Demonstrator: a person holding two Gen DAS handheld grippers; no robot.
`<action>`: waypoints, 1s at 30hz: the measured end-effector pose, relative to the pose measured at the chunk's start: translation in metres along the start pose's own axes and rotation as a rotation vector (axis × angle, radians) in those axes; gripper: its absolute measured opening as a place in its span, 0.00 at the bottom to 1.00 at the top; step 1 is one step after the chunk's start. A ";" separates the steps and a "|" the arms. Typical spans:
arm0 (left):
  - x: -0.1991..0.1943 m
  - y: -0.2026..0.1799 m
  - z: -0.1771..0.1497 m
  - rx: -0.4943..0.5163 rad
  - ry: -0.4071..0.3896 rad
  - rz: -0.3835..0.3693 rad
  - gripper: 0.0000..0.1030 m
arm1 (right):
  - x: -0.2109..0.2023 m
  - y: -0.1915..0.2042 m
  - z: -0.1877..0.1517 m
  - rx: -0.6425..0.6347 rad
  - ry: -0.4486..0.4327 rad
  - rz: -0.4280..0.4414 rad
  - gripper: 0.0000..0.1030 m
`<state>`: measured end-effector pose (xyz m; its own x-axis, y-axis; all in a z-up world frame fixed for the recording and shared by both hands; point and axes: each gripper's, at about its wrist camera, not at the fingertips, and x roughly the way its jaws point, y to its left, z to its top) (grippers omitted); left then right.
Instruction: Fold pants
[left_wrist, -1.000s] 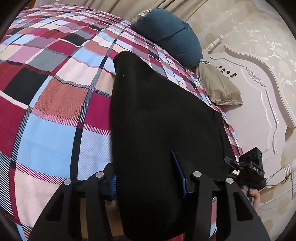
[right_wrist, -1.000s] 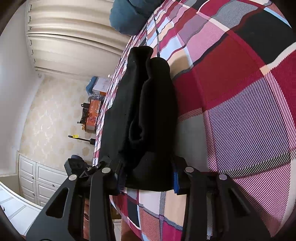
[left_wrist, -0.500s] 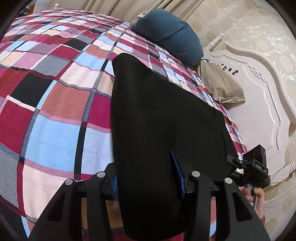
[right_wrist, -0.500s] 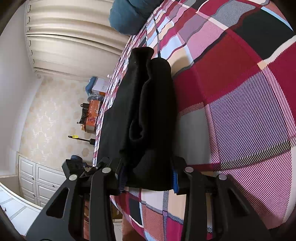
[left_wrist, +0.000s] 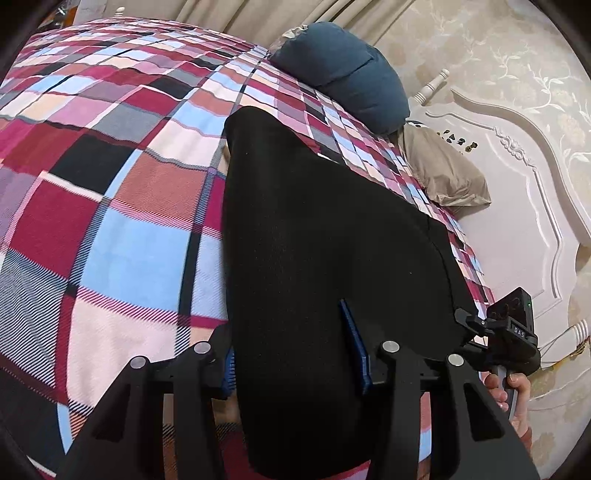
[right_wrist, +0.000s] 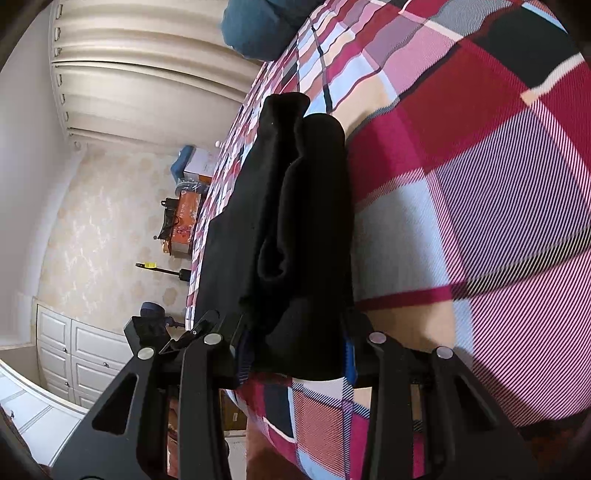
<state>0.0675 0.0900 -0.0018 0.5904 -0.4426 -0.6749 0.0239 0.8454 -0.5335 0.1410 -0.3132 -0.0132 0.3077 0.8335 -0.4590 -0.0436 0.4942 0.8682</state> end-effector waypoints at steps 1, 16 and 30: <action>-0.002 0.001 -0.001 -0.002 0.000 0.000 0.45 | 0.001 0.000 -0.001 0.000 0.002 0.001 0.35; -0.012 0.009 -0.006 -0.010 0.000 0.006 0.45 | 0.007 0.005 -0.002 -0.003 0.013 0.004 0.35; -0.030 0.042 0.012 -0.021 -0.060 -0.109 0.62 | -0.002 0.003 0.023 -0.041 -0.019 -0.004 0.73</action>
<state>0.0601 0.1418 0.0023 0.6323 -0.5123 -0.5811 0.0737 0.7865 -0.6132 0.1621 -0.3191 -0.0052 0.3256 0.8269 -0.4585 -0.0812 0.5076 0.8577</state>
